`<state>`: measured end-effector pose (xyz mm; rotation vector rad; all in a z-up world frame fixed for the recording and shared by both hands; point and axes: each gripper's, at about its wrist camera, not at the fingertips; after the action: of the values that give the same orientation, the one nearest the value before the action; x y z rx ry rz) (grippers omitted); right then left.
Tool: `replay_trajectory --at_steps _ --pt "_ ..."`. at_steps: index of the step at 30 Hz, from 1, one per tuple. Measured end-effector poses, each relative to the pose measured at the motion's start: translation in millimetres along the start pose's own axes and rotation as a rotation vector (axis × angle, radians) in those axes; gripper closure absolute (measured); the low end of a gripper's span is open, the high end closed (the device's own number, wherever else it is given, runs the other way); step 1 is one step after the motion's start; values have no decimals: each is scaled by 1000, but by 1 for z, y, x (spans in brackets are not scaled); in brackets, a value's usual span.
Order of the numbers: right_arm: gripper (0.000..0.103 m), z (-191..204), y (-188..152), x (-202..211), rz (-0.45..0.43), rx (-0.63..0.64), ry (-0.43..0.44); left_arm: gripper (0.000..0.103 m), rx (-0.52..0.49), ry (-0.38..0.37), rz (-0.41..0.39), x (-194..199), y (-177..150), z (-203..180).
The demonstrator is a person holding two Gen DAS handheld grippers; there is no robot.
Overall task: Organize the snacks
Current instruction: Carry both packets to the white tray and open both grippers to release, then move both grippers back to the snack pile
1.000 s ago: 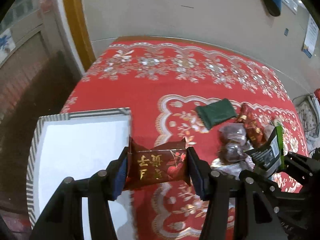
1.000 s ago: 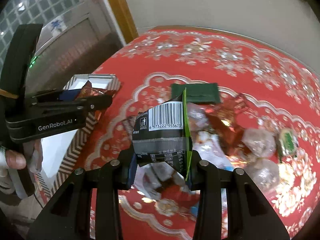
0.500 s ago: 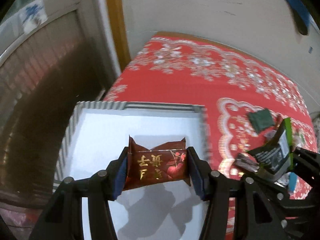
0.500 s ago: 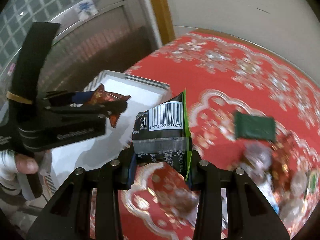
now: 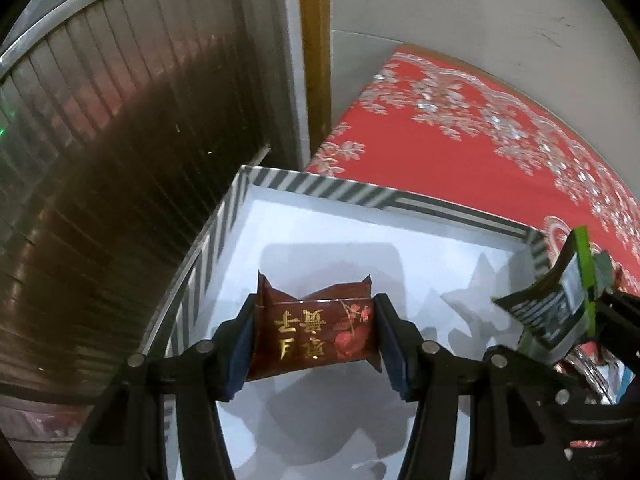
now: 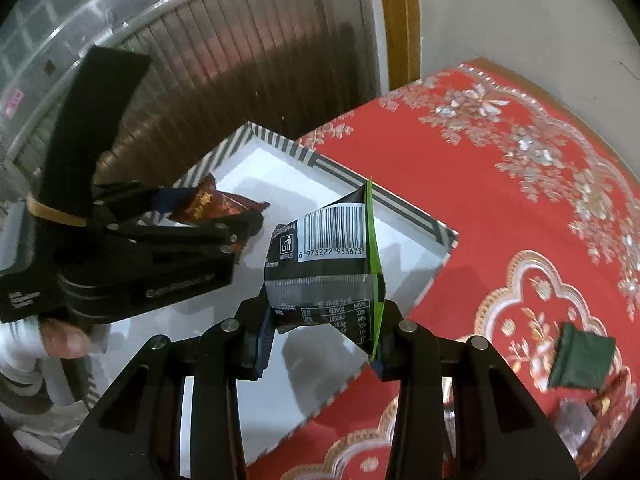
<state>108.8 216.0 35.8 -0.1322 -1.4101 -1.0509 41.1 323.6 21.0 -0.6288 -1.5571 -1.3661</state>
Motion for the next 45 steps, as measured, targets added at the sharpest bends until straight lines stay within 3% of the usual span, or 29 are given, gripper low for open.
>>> replay_trajectory --at_steps 7,10,15,19,22,25,34,45 --pt "66 -4 6 -25 60 -5 -9 42 15 27 9 -13 2 2" --pt "65 -3 4 -27 48 6 -9 34 29 38 12 -15 2 5" --pt "54 2 2 -23 33 13 1 32 48 17 14 -13 1 10" --pt "34 2 -1 -18 20 -17 30 32 95 -12 -5 -3 0 18" --pt "34 2 -3 -9 6 -43 33 31 100 -14 -31 9 -2 19" --pt "33 1 -7 6 -31 -66 44 25 86 -20 -48 20 -2 16" --pt "33 -26 -49 62 -117 -154 33 21 -26 -82 -111 56 -5 -44" --pt "33 -102 -132 140 -180 -317 -107 20 -169 -176 -103 70 -12 -144"
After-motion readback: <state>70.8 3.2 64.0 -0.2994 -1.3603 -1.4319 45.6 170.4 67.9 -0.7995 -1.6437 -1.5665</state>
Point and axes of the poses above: each gripper's, at about its wrist camera, not at the fingertips, and x roughly against the way its jaws point, z to its left, y to its top, and after that the axes turned 3 degrees about -x, right-handed
